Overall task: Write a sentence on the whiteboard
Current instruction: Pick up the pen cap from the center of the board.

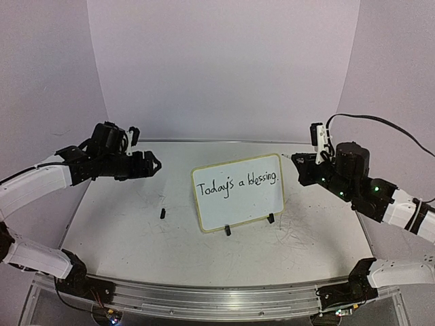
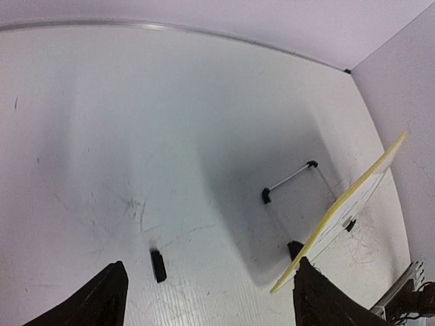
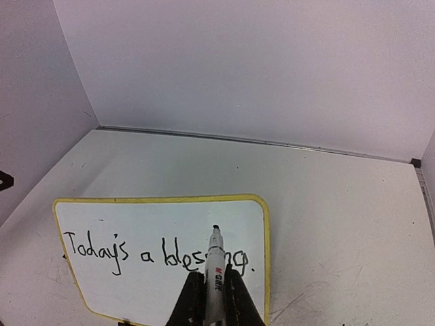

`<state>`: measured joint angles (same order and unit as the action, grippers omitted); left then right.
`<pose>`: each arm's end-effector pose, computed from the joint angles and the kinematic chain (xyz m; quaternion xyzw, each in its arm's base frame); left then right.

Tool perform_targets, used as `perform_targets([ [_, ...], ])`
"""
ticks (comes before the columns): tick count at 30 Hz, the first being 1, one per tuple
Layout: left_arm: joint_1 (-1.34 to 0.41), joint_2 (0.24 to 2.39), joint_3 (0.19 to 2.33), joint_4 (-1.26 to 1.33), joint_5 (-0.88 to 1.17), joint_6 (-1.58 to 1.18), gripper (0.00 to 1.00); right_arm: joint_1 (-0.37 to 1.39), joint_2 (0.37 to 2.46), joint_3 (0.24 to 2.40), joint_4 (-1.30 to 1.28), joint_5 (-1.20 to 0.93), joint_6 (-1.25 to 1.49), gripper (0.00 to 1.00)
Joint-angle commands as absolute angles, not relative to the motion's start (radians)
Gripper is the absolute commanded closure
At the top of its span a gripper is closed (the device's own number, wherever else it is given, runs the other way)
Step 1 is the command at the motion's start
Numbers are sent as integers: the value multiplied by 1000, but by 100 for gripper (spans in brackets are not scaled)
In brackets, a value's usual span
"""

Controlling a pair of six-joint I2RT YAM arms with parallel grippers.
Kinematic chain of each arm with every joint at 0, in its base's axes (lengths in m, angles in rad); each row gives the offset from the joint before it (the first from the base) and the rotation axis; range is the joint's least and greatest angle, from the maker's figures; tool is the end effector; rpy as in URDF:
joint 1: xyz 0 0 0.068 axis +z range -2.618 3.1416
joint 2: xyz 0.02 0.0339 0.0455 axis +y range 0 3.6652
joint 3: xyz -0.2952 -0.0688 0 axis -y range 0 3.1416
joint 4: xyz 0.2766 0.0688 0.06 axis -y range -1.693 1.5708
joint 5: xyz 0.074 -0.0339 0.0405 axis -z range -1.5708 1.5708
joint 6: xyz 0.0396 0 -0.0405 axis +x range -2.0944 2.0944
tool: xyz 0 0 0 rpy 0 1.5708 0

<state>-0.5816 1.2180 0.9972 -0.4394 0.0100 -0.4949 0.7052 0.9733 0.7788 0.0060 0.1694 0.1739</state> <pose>0.2427 -0.1601 0.3188 0.0411 0.8972 -0.2293 0.3752 0.1931 0.1556 0.3418 -0.1495 0.7550 0.2113 0.6025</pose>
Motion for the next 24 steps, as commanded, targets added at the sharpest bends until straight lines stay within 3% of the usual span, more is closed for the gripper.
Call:
perform_targets([
  [1,-583,1336,963,-524,100,-581,24,701,969,810,46,136,150,100],
  [9,-593,1582,994,-512,157,-522,47,701,919,768,47,115,187,100],
  [24,-648,1746,971,-416,-14,-524,64,701,929,760,40,102,193,100],
])
